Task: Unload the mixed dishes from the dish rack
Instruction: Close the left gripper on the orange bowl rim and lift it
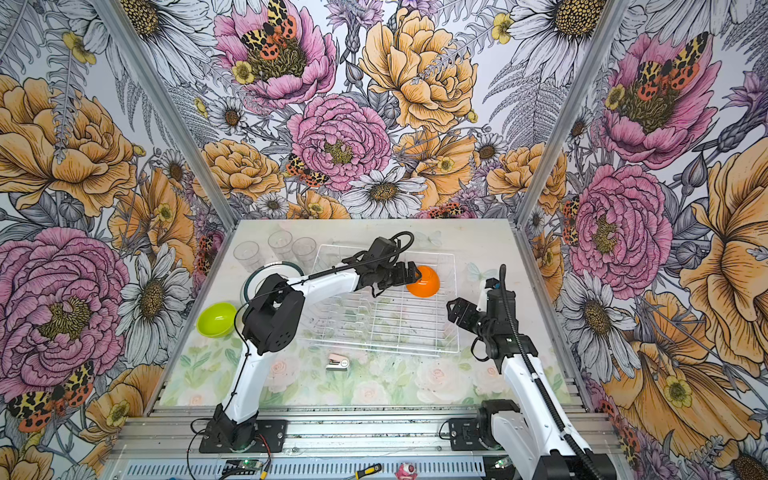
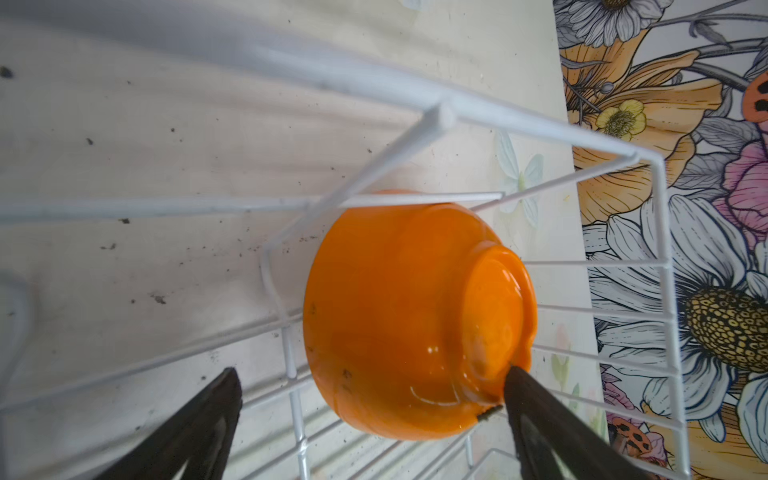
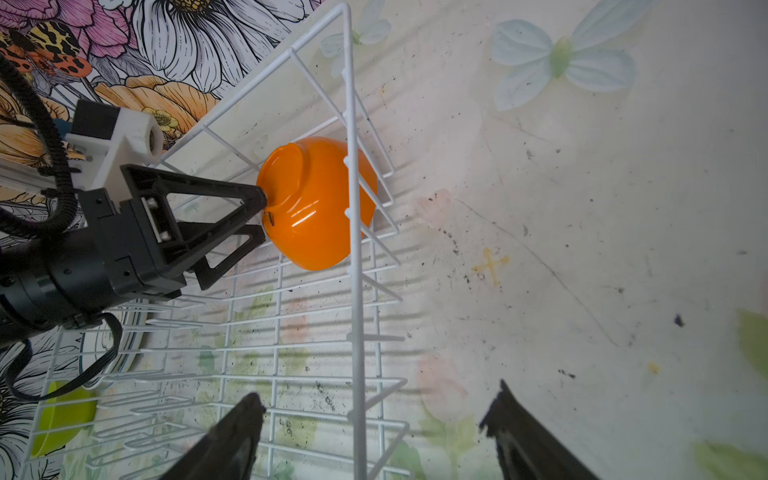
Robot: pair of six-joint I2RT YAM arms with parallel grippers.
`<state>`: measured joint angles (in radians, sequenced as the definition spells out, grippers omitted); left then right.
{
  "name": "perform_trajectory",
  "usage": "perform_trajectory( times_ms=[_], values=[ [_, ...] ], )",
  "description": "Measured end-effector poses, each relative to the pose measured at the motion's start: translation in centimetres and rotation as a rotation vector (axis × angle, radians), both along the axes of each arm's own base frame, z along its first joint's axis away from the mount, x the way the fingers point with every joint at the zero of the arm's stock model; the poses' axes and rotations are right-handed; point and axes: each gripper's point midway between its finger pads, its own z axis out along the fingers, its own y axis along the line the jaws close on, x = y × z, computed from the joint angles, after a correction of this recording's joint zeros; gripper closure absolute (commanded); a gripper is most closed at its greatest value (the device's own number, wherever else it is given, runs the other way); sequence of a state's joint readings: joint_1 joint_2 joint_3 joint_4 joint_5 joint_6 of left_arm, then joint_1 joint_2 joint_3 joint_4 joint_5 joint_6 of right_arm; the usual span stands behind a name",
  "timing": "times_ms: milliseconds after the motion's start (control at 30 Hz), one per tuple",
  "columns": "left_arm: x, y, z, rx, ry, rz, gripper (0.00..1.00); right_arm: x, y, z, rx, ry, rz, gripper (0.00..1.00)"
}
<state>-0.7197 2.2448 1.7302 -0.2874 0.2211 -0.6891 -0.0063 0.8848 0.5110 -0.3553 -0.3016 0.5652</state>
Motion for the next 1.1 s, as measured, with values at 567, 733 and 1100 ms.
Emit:
perform_trajectory(
  times_ms=[567,733,1100],
  values=[
    [0.8,-1.5,0.9,-0.103,-0.011,0.014,0.01,-0.1,0.0,-0.2,0.002,0.004,-0.002,0.13],
    [0.8,-1.5,-0.2,-0.094,0.001,0.015,0.01,-0.1,0.0,-0.2,0.002,0.004,-0.002,0.14],
    [1.0,-2.4,0.1,-0.152,0.011,0.017,0.01,-0.1,0.0,-0.2,0.013,0.01,-0.012,0.14]
  ],
)
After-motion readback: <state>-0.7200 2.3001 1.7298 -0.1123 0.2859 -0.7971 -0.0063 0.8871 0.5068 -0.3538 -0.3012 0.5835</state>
